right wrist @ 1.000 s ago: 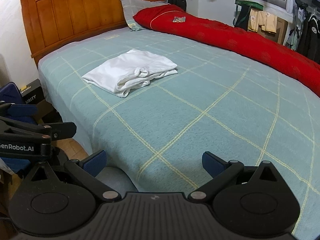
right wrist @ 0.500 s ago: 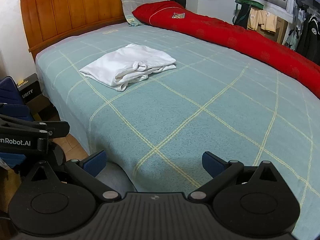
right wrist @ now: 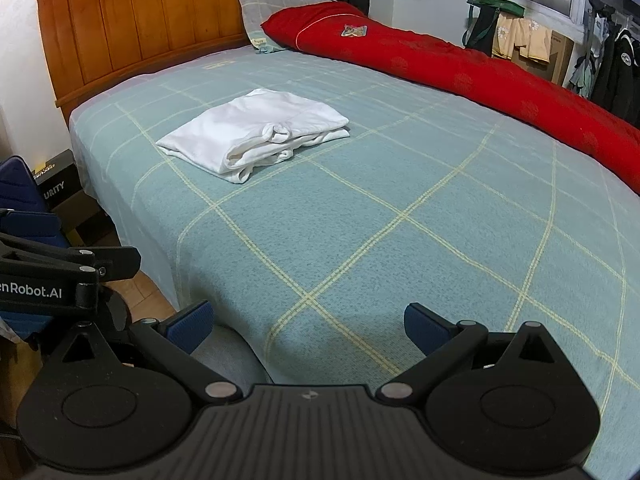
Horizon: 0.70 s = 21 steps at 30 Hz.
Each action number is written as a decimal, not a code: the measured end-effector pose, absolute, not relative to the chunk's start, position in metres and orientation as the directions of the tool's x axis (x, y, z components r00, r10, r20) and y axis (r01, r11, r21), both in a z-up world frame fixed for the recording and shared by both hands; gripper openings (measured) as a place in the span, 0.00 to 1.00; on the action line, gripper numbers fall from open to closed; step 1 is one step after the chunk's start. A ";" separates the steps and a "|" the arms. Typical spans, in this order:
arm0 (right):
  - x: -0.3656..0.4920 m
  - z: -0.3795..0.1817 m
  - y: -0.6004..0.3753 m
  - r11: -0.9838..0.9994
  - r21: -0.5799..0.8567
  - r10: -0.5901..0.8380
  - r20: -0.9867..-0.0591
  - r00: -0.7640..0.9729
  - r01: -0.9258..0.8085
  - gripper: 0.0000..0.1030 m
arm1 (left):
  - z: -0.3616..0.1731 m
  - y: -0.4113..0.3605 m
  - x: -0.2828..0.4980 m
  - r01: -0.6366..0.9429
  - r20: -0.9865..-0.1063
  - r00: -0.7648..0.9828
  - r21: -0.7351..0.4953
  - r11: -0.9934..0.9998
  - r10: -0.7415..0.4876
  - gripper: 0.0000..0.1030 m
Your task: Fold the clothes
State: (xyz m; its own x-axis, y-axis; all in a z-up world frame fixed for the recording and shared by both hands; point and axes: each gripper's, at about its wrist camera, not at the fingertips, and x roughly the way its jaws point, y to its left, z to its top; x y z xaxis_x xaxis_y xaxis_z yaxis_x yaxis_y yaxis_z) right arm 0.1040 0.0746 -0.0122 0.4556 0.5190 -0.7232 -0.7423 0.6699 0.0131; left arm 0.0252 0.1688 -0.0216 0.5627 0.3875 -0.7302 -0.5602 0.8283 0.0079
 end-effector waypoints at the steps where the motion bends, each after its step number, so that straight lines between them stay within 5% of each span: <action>1: 0.104 -0.012 0.074 0.670 0.014 0.520 -0.723 0.455 -0.742 1.00 | -0.022 0.169 0.025 -0.560 -0.731 0.562 0.009 0.828 0.388 0.98; 21: 0.105 -0.012 0.073 0.672 0.023 0.524 -0.720 0.454 -0.740 1.00 | -0.023 0.169 0.027 -0.560 -0.731 0.559 0.015 0.828 0.391 0.98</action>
State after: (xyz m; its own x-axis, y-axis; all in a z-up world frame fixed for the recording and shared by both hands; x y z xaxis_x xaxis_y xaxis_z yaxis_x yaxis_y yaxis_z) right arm 0.1054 0.0735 -0.0123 0.4542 0.5242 -0.7204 -0.7398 0.6724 0.0228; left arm 0.0268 0.1693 -0.0225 0.5591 0.3915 -0.7309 -0.5604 0.8281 0.0149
